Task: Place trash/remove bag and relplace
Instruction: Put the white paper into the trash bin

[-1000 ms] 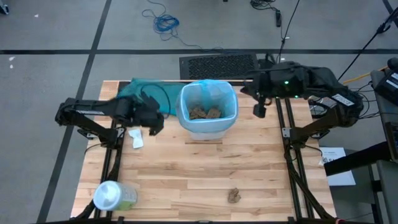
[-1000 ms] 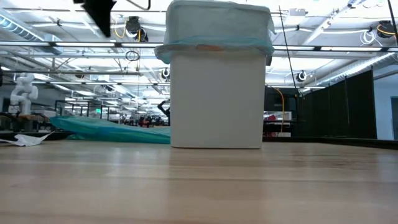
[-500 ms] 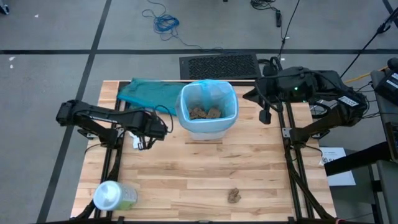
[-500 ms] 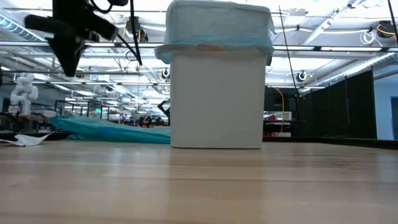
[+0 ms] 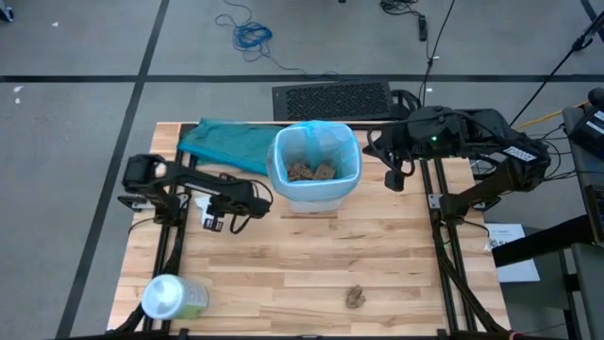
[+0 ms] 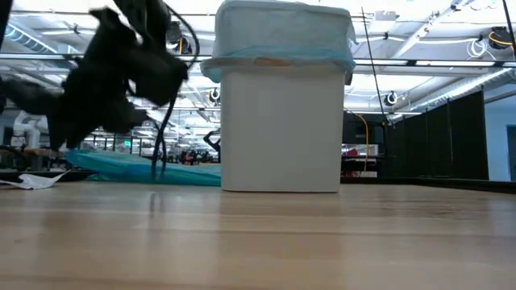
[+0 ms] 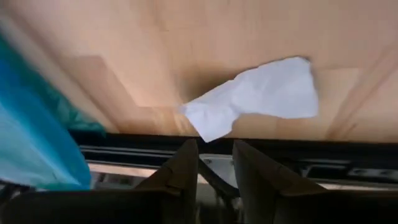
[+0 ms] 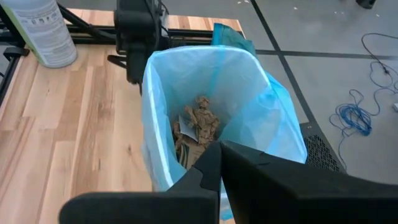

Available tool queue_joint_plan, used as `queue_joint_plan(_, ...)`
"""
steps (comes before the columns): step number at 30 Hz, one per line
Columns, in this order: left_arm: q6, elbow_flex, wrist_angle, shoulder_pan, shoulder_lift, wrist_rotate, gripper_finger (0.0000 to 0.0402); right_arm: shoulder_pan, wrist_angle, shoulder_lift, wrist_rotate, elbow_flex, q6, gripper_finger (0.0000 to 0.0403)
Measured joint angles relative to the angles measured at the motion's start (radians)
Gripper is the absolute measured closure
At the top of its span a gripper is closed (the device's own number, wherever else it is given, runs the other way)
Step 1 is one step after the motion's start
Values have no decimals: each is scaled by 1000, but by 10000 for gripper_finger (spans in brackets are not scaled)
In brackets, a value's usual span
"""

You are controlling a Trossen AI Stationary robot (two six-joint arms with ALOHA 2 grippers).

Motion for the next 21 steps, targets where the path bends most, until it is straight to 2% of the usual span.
queue_joint_plan(8,140,-21,97,42,133,-51,296,0,-5,4,0,0,0,403)
queue_joint_plan(21,202,-22,120,149,173,-53,296,0,-17,4,0,0,1,403)
